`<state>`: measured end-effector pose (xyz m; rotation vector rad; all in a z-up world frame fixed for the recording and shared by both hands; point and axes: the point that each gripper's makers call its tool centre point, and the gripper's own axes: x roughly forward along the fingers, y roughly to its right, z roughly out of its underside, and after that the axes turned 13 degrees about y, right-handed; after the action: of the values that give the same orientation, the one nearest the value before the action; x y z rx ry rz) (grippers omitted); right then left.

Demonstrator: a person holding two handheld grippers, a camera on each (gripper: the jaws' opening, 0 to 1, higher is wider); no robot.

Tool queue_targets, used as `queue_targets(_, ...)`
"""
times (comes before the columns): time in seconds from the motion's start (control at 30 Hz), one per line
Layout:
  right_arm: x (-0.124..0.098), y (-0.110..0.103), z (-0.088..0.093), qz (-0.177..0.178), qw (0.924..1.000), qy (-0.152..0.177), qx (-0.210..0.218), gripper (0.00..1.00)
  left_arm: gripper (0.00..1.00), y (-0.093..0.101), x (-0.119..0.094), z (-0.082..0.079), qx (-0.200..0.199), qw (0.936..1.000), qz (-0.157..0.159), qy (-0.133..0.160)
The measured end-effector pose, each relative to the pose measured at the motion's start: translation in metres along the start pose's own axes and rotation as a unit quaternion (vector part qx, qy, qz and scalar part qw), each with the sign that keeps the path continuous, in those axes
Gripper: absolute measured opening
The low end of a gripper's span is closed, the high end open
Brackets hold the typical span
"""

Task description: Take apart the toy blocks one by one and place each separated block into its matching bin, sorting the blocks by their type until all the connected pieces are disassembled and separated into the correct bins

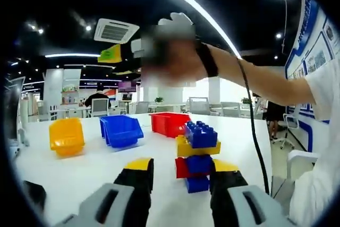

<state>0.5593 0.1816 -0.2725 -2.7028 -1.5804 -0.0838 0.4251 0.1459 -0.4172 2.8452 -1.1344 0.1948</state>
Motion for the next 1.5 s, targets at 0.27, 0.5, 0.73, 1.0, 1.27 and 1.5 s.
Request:
queue_targets(0.27, -0.090, 0.005, -0.002, 0.013, 0.9994, 0.032, 0.006, 0.49, 0.43, 0.005, 0.003, -0.012, -0.007, 0.9999, 0.004, 0.007)
queue_targets(0.5, -0.158, 0.009, 0.014, 0.045, 0.9973, 0.055, 0.015, 0.48, 0.43, 0.014, 0.005, -0.017, -0.013, 0.9998, 0.015, 0.009)
queue_targets(0.73, -0.212, -0.005, 0.043, 0.061, 0.9954, 0.068, 0.029, 0.50, 0.43, 0.017, 0.007, -0.017, -0.011, 0.9998, 0.016, 0.006)
queue_targets(1.0, -0.228, -0.029, 0.071, 0.049, 0.9971, 0.058, 0.011, 0.52, 0.46, 0.014, 0.008, -0.033, -0.027, 0.9993, 0.009, 0.023)
queue_targets(1.27, -0.212, -0.039, 0.087, 0.037, 0.9978, 0.053, 0.014, 0.53, 0.45, 0.020, 0.017, -0.032, -0.018, 0.9996, 0.013, 0.017)
queue_targets(1.5, -0.194, -0.052, 0.101, 0.020, 0.9982, 0.050, 0.027, 0.53, 0.40, 0.019, 0.028, -0.029, -0.011, 0.9999, 0.009, 0.007)
